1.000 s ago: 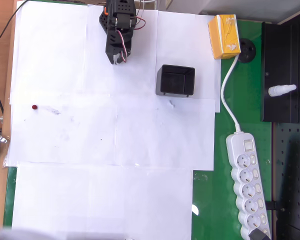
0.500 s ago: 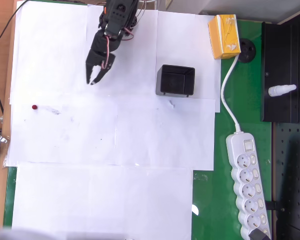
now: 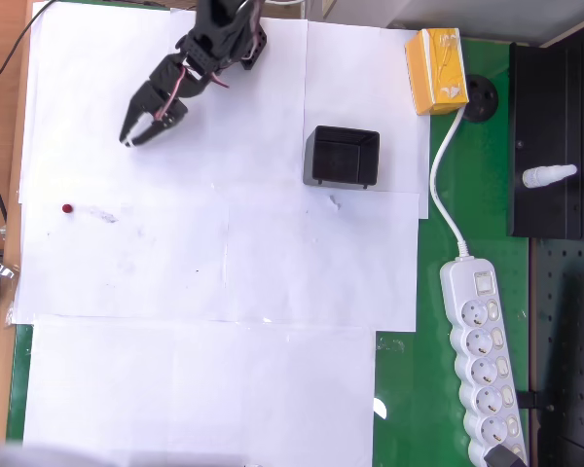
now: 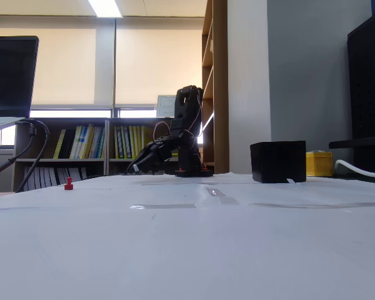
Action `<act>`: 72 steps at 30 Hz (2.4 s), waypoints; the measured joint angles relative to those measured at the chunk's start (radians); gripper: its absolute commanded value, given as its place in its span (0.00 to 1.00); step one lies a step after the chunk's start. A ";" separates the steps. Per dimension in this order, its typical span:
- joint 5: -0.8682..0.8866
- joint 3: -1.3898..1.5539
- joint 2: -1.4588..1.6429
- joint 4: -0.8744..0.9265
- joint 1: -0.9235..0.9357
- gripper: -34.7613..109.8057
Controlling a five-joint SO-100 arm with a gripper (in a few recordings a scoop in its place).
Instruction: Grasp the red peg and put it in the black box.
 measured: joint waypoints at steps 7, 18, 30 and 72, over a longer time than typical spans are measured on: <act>0.025 0.058 0.258 -0.207 0.026 0.24; 0.132 0.339 0.480 -0.302 -0.028 0.24; 0.137 0.607 0.565 -0.239 -0.061 0.32; 0.060 1.126 0.827 -0.038 -0.087 0.57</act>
